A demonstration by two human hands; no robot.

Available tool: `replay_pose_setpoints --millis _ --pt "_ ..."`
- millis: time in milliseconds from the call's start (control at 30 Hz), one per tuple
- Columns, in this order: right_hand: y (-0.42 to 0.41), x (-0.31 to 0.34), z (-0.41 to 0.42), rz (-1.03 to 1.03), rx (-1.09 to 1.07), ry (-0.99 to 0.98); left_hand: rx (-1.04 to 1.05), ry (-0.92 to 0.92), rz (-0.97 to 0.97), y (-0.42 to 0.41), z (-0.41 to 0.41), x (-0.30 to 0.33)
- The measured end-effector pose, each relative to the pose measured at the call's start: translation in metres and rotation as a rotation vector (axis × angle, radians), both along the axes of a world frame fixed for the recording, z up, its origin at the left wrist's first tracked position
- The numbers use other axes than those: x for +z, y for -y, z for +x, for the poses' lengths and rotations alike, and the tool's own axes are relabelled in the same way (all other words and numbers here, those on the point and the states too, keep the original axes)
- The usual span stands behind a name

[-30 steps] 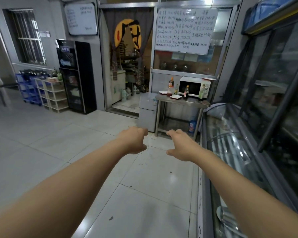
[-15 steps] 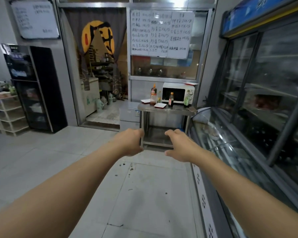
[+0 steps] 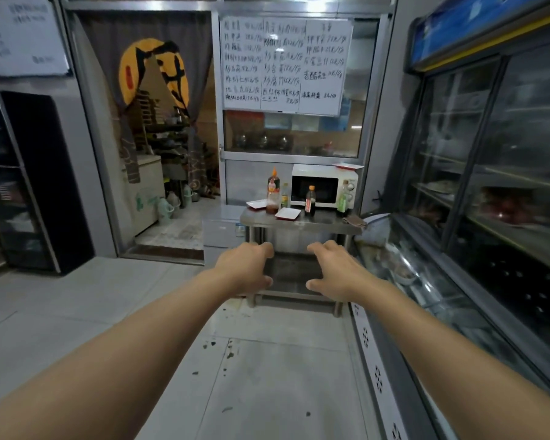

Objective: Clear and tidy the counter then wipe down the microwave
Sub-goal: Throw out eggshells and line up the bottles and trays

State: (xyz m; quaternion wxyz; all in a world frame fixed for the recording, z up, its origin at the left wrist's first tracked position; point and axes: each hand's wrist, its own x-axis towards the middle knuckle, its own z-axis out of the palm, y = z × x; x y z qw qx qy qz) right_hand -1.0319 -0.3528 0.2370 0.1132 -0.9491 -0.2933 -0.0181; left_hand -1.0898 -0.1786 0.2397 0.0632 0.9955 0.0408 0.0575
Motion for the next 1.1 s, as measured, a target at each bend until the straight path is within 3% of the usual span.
replay_pose_setpoints --millis 467,1100 --pt "-0.075 0.004 0.232 0.031 0.025 -0.036 0.026 -0.024 -0.057 -0.074 0.223 0.000" --pt "-0.200 -0.014 0.503 0.101 -0.171 -0.031 -0.126 -0.030 -0.078 -0.221 0.525 -0.006"
